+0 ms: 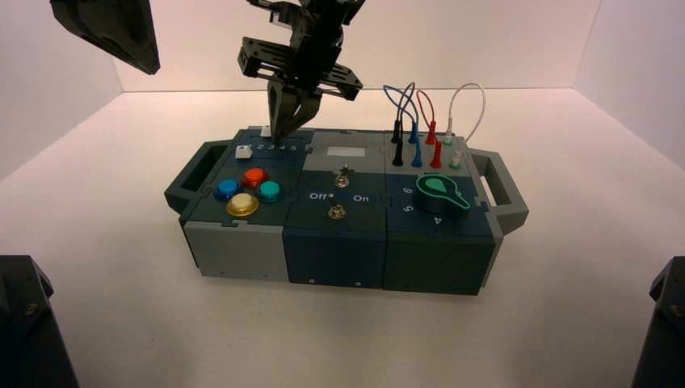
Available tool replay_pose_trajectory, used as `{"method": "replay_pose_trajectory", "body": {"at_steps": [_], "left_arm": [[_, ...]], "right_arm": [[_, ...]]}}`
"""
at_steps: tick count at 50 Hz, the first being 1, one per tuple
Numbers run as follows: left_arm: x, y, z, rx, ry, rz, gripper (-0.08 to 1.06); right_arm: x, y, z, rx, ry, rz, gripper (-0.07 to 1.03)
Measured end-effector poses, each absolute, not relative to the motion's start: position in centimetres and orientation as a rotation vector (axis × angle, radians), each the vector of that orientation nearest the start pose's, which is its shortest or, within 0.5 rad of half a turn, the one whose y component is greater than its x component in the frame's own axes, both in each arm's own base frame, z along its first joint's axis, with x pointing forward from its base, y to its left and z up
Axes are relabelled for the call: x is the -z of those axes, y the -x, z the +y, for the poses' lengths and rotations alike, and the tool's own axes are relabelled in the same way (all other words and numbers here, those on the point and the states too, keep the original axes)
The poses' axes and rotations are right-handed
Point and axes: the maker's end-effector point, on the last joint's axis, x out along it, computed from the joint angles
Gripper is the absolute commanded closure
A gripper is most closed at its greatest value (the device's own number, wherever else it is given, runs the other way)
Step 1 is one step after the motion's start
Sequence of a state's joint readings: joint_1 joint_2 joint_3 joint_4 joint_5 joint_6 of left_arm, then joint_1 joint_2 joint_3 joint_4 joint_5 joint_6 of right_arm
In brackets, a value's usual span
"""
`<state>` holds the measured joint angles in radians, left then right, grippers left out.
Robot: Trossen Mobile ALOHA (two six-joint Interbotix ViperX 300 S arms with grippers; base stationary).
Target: Move the top slider to position 2.
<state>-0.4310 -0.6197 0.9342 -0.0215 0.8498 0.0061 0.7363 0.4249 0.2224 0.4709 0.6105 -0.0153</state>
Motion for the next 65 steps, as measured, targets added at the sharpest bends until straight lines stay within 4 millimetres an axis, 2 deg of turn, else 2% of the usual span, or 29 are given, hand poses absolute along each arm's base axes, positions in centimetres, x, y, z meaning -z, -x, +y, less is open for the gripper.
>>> {"method": "replay_pose_trajectory", "body": {"at_steps": [65], "left_arm": [[-14.43,-20.45,-9.69,0.390,-0.240,1.159,1.01]], "right_arm": [[-3.43,-32.36,35.59,-0.624,-0.012,1.357,0.99]]}}
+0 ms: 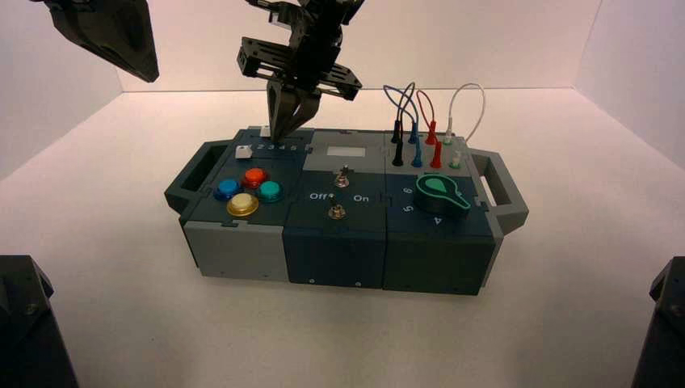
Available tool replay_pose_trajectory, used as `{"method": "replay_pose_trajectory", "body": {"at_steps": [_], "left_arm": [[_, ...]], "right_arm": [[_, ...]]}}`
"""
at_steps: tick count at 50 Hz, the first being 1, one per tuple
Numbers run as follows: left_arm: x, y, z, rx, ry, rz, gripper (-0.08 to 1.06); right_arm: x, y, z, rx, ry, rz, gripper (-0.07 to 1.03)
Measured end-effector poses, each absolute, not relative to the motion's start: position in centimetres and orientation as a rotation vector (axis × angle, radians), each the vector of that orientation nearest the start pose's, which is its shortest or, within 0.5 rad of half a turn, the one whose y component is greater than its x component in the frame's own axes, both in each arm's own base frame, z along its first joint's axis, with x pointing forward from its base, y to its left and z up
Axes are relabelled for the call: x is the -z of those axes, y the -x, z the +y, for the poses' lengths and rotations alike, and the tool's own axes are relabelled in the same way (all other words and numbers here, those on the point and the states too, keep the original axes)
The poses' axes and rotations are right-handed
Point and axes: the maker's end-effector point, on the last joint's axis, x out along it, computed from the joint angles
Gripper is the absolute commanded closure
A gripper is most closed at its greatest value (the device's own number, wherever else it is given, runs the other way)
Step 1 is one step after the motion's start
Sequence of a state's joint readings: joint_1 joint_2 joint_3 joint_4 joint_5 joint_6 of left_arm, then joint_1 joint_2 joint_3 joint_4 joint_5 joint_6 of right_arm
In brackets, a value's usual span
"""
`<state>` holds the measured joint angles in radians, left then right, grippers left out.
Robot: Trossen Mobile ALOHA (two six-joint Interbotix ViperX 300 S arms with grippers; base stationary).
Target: Move the top slider to position 2.
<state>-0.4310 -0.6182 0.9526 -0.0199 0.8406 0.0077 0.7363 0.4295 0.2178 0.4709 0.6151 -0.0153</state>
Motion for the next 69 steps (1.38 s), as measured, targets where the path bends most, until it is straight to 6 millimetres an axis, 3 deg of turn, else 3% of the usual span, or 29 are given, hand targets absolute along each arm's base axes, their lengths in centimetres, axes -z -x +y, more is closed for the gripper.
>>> {"method": "replay_pose_trajectory", "body": {"at_steps": [35,48,54,62,69], "left_arm": [[-14.4,-20.5,-9.7,0.390,-0.244,1.158,1.01],[-14.5,-20.5,-9.5,0.389,-0.249,1.138,1.01],[-14.6,-20.6,-9.6,0.389,-0.249,1.129,1.01],[-14.5,-20.8,-9.7,0.390,-0.247,1.118,1.01],[-14.6,-20.9,-9.7,0.391,-0.245,1.112,1.01]], "right_arm": [[-3.4,-32.4,35.7,-0.627,-0.011,1.363,0.99],[-4.1,-33.0,32.1,-0.578,0.012,1.334,0.99],[-6.0,-32.4,31.1,-0.594,0.058,1.291,0.99],[-10.0,-31.3,30.0,-0.627,0.096,1.196,0.99],[-11.3,-30.8,29.0,-0.629,0.104,1.164,0.99]]}}
